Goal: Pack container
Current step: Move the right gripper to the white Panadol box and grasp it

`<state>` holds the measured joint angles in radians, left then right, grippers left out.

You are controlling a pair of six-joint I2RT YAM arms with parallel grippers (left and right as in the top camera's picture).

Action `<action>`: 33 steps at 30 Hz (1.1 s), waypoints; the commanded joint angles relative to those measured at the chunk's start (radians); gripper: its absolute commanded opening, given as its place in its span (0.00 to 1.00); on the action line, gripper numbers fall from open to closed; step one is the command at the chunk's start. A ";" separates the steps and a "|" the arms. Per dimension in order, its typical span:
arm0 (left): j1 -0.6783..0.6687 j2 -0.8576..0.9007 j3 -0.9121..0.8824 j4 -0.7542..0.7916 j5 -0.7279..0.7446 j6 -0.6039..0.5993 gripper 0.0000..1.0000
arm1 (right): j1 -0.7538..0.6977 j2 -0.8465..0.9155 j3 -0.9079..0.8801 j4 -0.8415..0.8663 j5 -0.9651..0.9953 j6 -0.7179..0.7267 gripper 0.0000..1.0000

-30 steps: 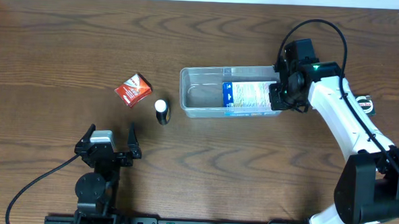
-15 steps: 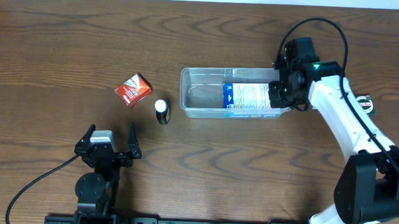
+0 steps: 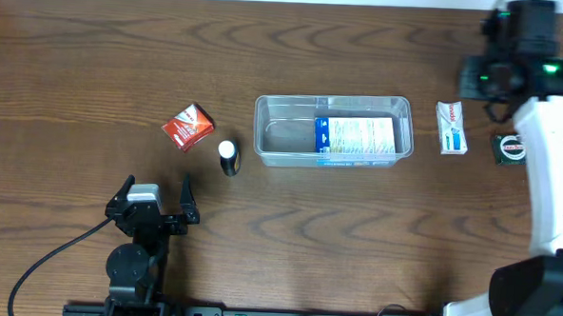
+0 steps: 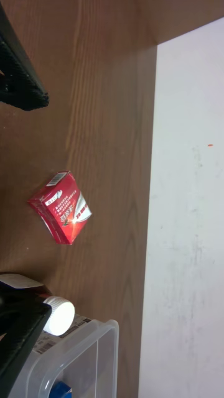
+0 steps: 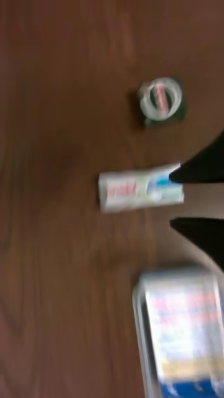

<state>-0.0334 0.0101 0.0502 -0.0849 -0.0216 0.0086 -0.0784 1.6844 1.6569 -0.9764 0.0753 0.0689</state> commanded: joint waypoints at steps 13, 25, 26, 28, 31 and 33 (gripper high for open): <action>0.007 -0.006 -0.032 -0.014 0.011 0.017 0.98 | -0.117 0.130 -0.202 0.224 -0.101 -0.142 0.81; 0.007 -0.006 -0.032 -0.014 0.011 0.017 0.98 | -0.117 0.332 -0.205 0.213 -0.191 -0.221 0.77; 0.007 -0.006 -0.032 -0.014 0.011 0.017 0.98 | -0.117 0.339 -0.205 0.210 -0.191 -0.221 0.77; 0.007 -0.006 -0.032 -0.014 0.011 0.017 0.98 | -0.117 0.354 -0.205 0.204 -0.187 -0.221 0.77; 0.007 -0.006 -0.032 -0.014 0.011 0.017 0.98 | -0.117 0.365 -0.206 0.188 -0.181 -0.220 0.75; 0.007 -0.006 -0.032 -0.014 0.011 0.017 0.98 | -0.117 0.365 -0.206 0.174 -0.181 -0.220 0.69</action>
<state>-0.0334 0.0101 0.0502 -0.0849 -0.0216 0.0086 -0.1925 2.0377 1.4563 -0.7929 -0.0921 -0.1383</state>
